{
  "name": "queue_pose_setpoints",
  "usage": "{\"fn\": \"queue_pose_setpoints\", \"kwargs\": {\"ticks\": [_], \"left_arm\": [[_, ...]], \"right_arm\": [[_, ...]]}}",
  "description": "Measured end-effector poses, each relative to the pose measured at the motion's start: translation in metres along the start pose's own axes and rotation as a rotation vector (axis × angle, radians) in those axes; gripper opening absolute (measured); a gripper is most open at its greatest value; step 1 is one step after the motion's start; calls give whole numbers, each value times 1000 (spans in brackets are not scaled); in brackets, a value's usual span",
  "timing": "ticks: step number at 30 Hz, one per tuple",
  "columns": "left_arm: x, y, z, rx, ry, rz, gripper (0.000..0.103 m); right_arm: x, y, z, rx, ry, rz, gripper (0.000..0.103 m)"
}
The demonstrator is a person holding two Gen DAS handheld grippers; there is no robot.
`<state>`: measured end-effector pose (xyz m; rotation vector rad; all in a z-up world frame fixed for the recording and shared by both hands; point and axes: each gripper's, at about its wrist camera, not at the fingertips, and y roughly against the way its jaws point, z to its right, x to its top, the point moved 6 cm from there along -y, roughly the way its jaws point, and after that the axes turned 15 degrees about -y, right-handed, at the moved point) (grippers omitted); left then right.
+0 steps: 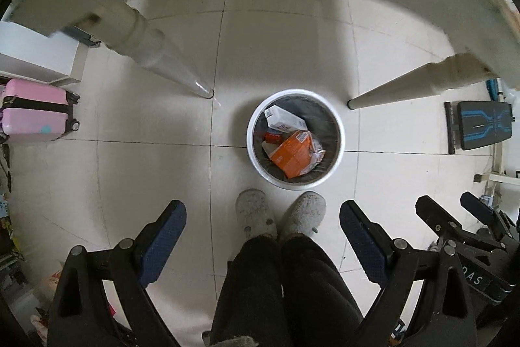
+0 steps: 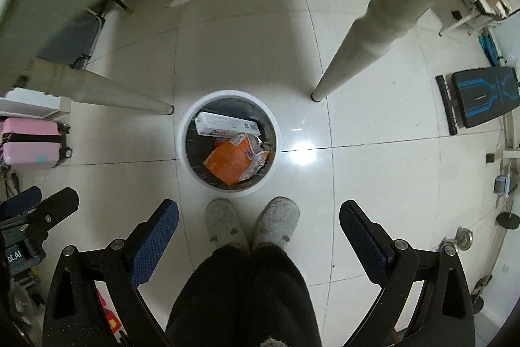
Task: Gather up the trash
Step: 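Move both tools back up over the table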
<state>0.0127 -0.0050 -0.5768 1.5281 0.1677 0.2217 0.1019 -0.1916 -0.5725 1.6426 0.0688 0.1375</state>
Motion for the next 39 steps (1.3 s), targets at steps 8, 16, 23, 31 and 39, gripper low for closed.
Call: {"fn": "queue_pose_setpoints", "kwargs": {"ticks": [8,16,23,31,39], "left_arm": [[-11,82,7,-17,-26,49,97],[-10,158,9,-33,-61,135,97],[42,215,-13,21,-14,280,102],[134,236,-52,187,107,356,102],[230,167,-82,243,336,182,102]], "right_arm": [[-19,103,-2,30,-9,11,100],[-29,205,-14,82,-41,44,100],[7,267,-34,172,-107,88,100],[153,286,-72,179,-85,137,100],[347,199,-97,53,6,76,100]]}}
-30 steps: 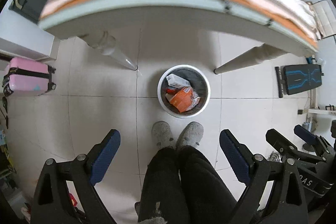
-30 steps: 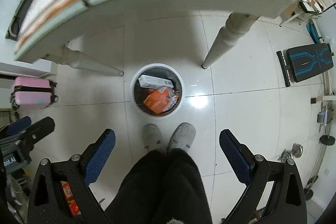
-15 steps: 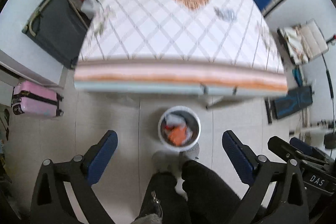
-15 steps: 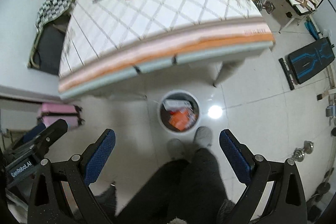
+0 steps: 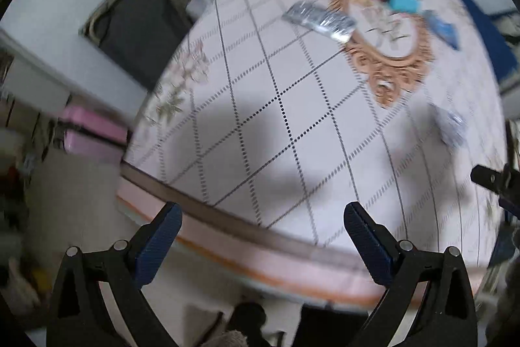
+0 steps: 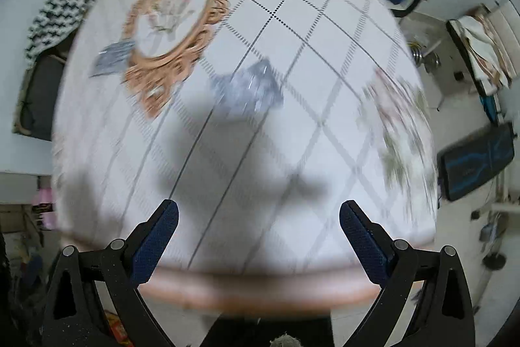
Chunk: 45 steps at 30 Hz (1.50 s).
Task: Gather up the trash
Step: 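Move both tools back up over the table, then grasp the long silver blister pack with the left tool while the right tool grasps the small blister pack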
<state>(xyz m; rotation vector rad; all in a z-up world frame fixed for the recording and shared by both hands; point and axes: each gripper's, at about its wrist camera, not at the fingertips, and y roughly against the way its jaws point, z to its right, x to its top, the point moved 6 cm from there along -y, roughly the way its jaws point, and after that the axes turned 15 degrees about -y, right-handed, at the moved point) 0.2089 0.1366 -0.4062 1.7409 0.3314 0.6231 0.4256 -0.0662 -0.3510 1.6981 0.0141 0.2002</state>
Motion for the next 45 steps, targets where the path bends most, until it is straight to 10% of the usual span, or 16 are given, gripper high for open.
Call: {"fn": "queue_pose_setpoints", "kwargs": {"ticks": [10,18,23,30,34,38,42,45], "left_arm": [[54,-52,6,68,76,-120,102],[127,-67,-3,-101,286,-129,101],[190,-91,-15,-232,492,-136,101],[229,-132,-23,-229,573,-221,97],[229,-130,-17,-127,439,-193,73],[221,-114,18,-52,86,-119,69],[168,-99,58,-54,-194,-106,69],[106,-91,71,-127,-222,-155,69]], "right_arm": [[72,-88,-46,-44,153,-66,99],[86,-69,-51,-26,163,-17,61],[149,-67,-44,-17,71,-4,61],[208,-83,-37,-42,-7,-3,65],[218,-89,-39,-49,-1,-15,68],[215,-89,-43,-45,47,-28,67],[185,-84,-41,-30,101,-88,66],[150,-83,-20,-27,160,-144,66]]}}
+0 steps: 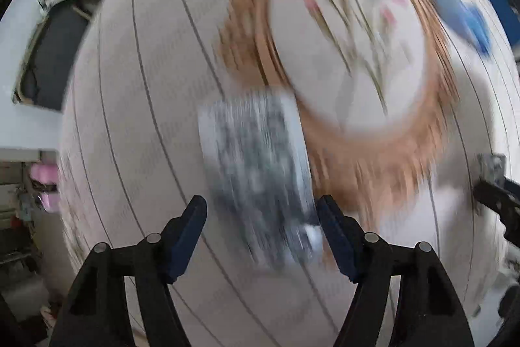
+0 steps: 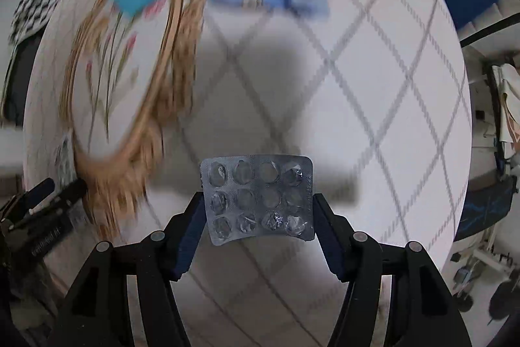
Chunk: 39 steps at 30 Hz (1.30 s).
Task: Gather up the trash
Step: 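Grasp the long silver blister pack with the left tool while the right tool grasps the small blister pack, then lift both blister packs off the table and turn toward the bin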
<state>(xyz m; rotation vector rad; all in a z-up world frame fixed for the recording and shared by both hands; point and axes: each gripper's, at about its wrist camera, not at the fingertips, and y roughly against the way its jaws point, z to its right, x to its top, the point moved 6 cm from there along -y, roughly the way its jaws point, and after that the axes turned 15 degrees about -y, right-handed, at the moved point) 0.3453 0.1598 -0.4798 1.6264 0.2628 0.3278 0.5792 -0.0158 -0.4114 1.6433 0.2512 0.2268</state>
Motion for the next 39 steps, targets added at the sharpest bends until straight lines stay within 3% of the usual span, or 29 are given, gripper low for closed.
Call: {"fn": "queue_pose_setpoints", "kwargs": {"ticks": [5,8,11,15,17,19,23,28,31,35,37,39], "left_arm": [[-73,-5,13,-82,118,-28,68],[-87,6,0,-104,210,16,68],[-74,15,-20,-105,229,69,69],[-48,5,-39,-98,222,54,69],[-32,-3,-28,-80,212,45,69],[-22,-10,-30,-67,195,21,71],[-10,-11,-27,-15,159,26,73],[-8,-11,-4,19,94,56,53],[-13,-9,16,28,61,46,50],[-70,-12,59,21,40,19,50],[-93,-14,66,9,55,12,50],[-106,-16,66,-9,72,17,50]], "right_arm": [[-55,-7,33,18,4,-104,66],[-67,-8,42,55,-30,-124,66],[-58,-2,50,86,-66,-117,69],[-31,5,43,95,-78,-77,76],[-32,10,50,93,-75,-81,76],[-29,8,48,96,-81,-84,84],[-26,0,37,76,-81,-75,85],[-31,-17,19,51,-67,-40,86],[-36,-22,5,23,-33,-28,86],[-51,-25,-15,-26,20,3,86],[-53,-24,-15,-68,30,40,73],[-56,-23,-17,-56,37,56,72]]}}
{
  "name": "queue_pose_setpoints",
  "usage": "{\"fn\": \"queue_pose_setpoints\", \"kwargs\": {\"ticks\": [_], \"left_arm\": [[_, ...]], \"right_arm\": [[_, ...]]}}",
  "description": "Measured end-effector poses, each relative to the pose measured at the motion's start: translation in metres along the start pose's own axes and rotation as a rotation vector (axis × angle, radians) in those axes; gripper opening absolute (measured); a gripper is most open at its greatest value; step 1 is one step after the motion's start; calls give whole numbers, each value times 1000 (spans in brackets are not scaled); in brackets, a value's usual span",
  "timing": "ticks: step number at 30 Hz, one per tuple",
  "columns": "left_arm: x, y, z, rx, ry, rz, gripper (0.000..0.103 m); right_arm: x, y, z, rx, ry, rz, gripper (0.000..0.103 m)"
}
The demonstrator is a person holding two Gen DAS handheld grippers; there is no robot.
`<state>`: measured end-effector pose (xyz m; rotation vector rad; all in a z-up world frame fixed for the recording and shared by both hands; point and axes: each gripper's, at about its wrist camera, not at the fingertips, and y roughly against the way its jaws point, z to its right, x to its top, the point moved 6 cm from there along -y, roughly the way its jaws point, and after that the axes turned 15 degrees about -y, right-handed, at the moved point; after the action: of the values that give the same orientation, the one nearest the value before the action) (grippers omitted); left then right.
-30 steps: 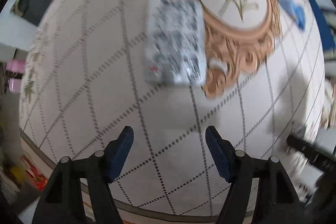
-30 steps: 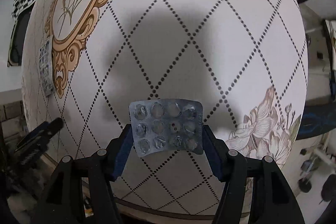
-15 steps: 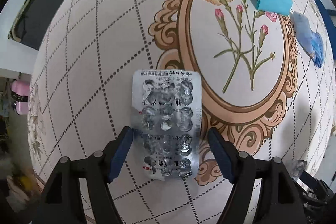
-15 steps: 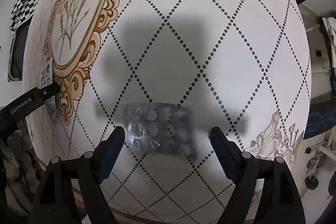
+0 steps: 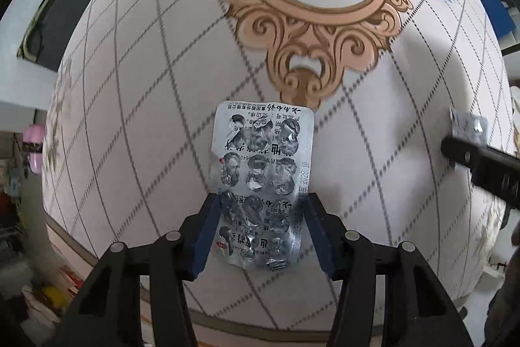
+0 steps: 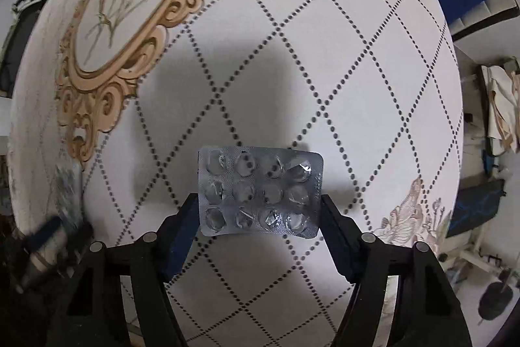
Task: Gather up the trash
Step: 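Lift both blister packs off the table and turn toward the bin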
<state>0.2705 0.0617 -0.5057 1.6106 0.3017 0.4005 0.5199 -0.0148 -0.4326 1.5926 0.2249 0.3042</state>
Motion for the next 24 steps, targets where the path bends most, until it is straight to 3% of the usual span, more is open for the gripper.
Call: {"fn": "queue_pose_setpoints", "kwargs": {"ticks": [5,6,11,14,20,24], "left_arm": [[-1,2,-13,-64,36,9,51],[6,3,-34,-68,33,8,52],[22,-9,-55,-70,39,3,61],[34,-18,-72,-53,45,-2,61],[31,-8,-55,-40,31,11,59],[36,5,-35,-27,17,17,49]], "right_arm": [[-6,13,-5,32,44,28,58],[-8,13,-4,37,48,15,58],[-6,0,-3,87,-7,-51,70],[-2,-3,-9,54,-5,-48,71],[-12,-2,-23,18,39,8,70],[-20,14,-24,52,53,28,57]]}}
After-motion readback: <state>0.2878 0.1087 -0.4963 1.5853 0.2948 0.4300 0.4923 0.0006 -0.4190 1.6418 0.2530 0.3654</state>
